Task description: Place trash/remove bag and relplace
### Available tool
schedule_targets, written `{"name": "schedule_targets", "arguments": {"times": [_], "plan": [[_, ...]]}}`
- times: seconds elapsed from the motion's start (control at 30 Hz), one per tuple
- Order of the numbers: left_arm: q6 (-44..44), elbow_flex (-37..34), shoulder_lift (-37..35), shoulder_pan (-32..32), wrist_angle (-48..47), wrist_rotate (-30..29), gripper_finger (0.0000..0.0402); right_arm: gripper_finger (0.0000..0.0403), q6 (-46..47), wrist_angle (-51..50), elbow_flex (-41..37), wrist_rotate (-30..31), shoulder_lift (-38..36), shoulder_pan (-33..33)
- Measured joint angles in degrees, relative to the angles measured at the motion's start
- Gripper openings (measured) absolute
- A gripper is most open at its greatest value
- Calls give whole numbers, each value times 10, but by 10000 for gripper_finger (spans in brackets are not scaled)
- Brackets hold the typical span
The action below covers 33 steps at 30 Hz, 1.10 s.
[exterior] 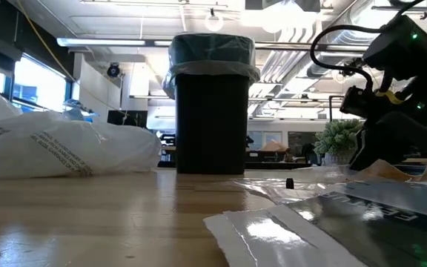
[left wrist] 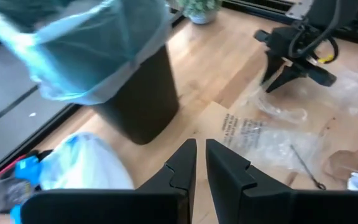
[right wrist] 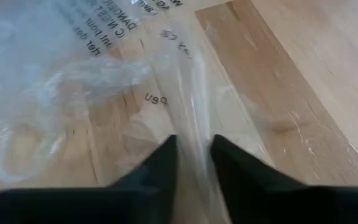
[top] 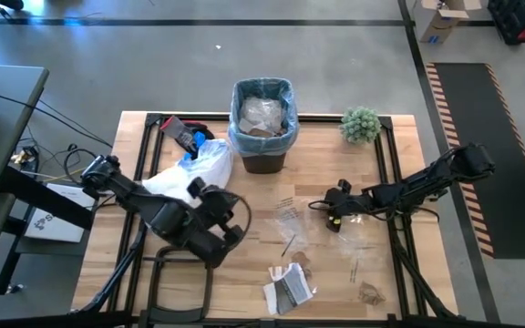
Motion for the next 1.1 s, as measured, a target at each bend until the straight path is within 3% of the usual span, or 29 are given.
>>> {"name": "schedule_targets", "arguments": {"times": [0.1, 0.27, 0.47, 0.6, 0.73, 0.9, 1.0, 1.1], "plan": [[-57, 0, -11, -24, -51, -23, 15, 11, -1, -23, 19, -14, -4, 0], [-116, 0, -28, -61, -95, -63, 14, 2, -13, -125, 107, -22, -25, -1], [-115, 0, -47, -95, -96, -112, 14, 0, -90, -322, 306, -45, -46, -17], [-115, 0, -51, -113, -96, -149, 14, 0, -186, -372, 454, -43, -49, -16], [-115, 0, -51, -122, -97, -168, 14, 0, -301, -284, 557, -25, -50, -36], [-115, 0, -51, -124, -97, -168, 14, 0, -425, -87, 610, -15, -38, -112], [-115, 0, -51, -124, -97, -169, 14, 0, -452, 11, 620, -14, -14, -175], [-115, 0, -50, -124, -97, -169, 14, 0, -439, 39, 619, -33, 27, -237]]}}
